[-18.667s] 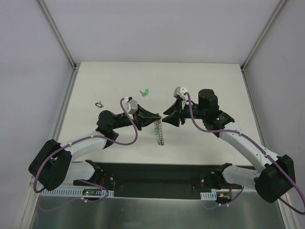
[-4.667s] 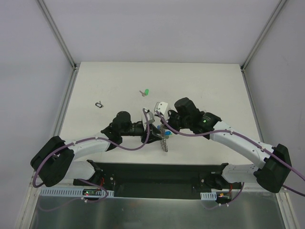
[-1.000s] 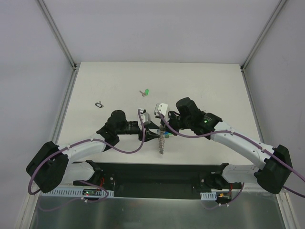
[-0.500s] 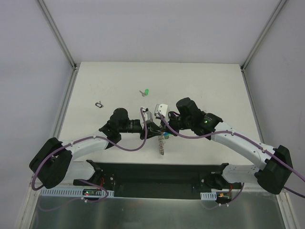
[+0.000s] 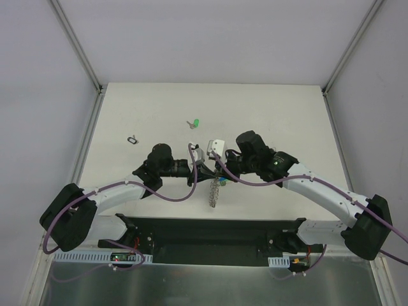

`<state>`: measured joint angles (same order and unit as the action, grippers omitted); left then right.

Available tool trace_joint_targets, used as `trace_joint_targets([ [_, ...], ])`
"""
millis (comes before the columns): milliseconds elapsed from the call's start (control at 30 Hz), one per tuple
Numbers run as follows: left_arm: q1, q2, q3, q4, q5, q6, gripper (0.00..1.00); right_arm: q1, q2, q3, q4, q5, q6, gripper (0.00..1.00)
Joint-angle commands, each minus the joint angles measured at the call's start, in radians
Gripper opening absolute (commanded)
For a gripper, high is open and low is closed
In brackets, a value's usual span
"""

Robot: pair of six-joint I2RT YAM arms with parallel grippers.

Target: Put the keys on the keyring

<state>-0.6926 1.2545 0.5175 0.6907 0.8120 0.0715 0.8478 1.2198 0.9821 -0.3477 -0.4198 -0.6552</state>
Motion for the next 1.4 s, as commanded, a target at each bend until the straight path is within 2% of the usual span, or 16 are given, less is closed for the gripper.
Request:
trace_joint_targets([
  [0,0.005,-0.041,0.006,0.033,-0.010,0.039,0.00,0.004,-0.063,-0.006,0.073,-0.011,0.026,0.20],
  [100,0.005,-0.053,-0.023,0.059,-0.037,0.047,0.00,0.000,-0.075,-0.014,0.094,0.032,0.061,0.40],
  [167,0.005,-0.061,-0.048,0.089,-0.056,0.047,0.00,-0.007,-0.091,-0.019,0.108,0.048,0.098,0.48],
  [433,0.007,-0.113,-0.149,0.216,-0.117,0.033,0.00,-0.065,-0.100,-0.023,0.145,0.171,0.227,0.61],
  [767,0.018,-0.138,-0.241,0.391,-0.128,0.004,0.00,-0.162,-0.160,-0.105,0.237,0.167,0.345,0.62],
  [900,0.030,-0.109,-0.264,0.481,-0.074,-0.036,0.00,-0.164,-0.167,-0.135,0.271,0.052,0.332,0.65],
  [933,0.037,-0.103,-0.273,0.522,-0.068,-0.047,0.00,-0.164,-0.163,-0.146,0.279,0.026,0.330,0.72],
  [967,0.042,-0.084,-0.278,0.552,-0.059,-0.059,0.00,-0.164,-0.161,-0.154,0.295,-0.006,0.330,0.74],
  [1133,0.074,-0.011,-0.290,0.725,-0.011,-0.185,0.00,-0.162,-0.163,-0.214,0.397,-0.085,0.318,0.73],
  [1233,0.085,0.028,-0.283,0.802,-0.001,-0.237,0.00,-0.161,-0.143,-0.218,0.414,-0.117,0.295,0.66],
  [1367,0.093,0.037,-0.272,0.816,-0.008,-0.265,0.00,-0.159,-0.134,-0.218,0.420,-0.047,0.293,0.64],
])
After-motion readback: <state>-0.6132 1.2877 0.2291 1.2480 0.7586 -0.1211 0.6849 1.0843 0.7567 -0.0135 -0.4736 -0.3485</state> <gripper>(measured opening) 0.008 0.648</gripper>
